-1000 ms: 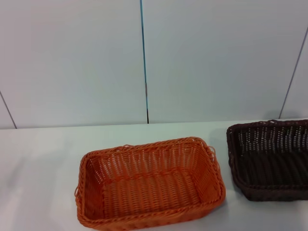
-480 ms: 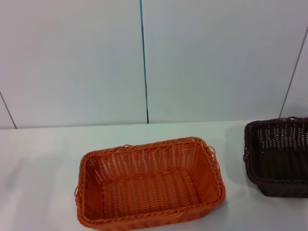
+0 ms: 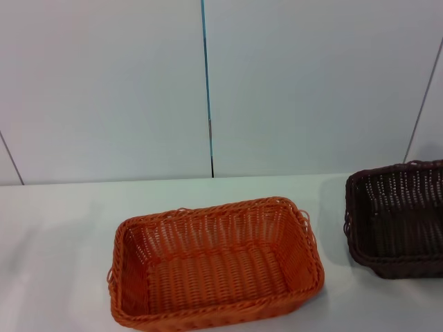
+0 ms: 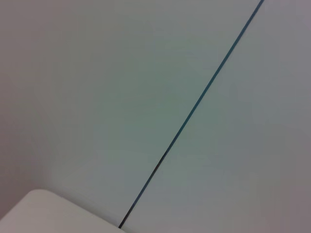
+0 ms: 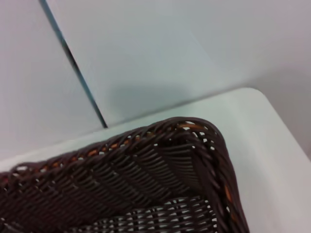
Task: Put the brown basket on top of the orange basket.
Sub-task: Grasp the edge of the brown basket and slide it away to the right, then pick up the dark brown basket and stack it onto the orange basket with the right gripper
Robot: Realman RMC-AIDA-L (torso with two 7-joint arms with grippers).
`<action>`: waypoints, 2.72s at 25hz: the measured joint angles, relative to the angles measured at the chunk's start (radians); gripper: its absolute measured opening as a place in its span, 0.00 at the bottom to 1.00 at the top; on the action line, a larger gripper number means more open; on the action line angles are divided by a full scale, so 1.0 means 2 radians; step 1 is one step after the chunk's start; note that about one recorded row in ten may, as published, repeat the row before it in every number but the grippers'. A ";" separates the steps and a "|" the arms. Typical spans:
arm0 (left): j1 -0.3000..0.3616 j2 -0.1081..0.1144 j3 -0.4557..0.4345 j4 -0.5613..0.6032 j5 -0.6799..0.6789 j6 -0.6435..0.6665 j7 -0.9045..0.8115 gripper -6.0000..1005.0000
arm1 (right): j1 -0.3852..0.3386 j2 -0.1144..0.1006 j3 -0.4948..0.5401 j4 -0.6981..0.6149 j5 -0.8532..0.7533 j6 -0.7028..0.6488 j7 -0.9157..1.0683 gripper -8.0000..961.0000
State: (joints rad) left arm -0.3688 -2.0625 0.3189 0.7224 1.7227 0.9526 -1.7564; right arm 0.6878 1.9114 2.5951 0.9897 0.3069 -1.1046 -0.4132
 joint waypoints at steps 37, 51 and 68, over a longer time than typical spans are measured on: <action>0.002 0.001 0.001 -0.001 0.004 -0.012 0.009 0.87 | -0.001 -0.020 0.052 0.104 0.168 -0.162 0.018 0.17; 0.003 0.003 0.005 -0.011 0.017 -0.031 0.029 0.87 | 0.012 0.021 -0.041 0.105 0.207 -0.164 0.050 0.17; 0.001 0.007 0.005 -0.014 0.042 -0.041 0.029 0.87 | 0.022 0.072 -0.130 0.098 0.206 -0.138 0.079 0.18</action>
State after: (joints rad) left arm -0.3674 -2.0492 0.3294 0.6945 1.8068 0.8708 -1.6983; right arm 0.7319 2.0551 2.3360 1.1860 0.7198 -1.3806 -0.2549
